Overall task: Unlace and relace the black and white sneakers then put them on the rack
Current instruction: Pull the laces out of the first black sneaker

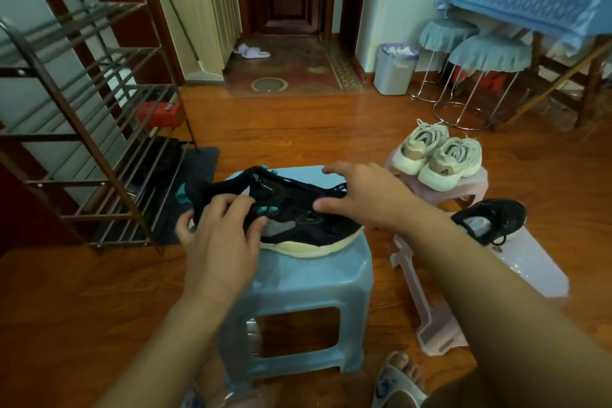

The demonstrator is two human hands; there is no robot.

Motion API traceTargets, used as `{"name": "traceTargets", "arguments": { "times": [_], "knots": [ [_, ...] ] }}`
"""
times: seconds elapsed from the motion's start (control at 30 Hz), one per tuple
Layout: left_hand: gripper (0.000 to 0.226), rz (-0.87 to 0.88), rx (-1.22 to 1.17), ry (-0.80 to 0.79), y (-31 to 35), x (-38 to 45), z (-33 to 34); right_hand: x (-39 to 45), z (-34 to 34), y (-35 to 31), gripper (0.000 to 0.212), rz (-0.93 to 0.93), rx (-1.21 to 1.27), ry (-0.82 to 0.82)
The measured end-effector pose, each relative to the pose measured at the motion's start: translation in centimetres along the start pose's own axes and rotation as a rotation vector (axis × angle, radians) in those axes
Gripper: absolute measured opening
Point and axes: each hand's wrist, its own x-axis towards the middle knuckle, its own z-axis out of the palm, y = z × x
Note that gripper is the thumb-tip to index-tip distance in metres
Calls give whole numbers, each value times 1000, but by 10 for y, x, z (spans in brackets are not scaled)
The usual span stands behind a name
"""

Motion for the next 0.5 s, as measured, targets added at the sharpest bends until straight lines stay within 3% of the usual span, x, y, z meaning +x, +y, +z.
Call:
{"name": "traceTargets", "arguments": {
  "times": [0.07,0.3,0.4,0.5],
  "knots": [
    [17,7,-8,-2,-2,1,-1,4,7,-3,79,5,-201,-89],
    [19,17,-12,6,-4,1,-2,8,15,8,29,-72,-303,17],
    [18,27,-6,13,-2,0,-1,3,19,18,20,-90,-353,40],
    [16,24,12,22,-2,1,0,0,7,37,16,97,-291,150]
  ]
}}
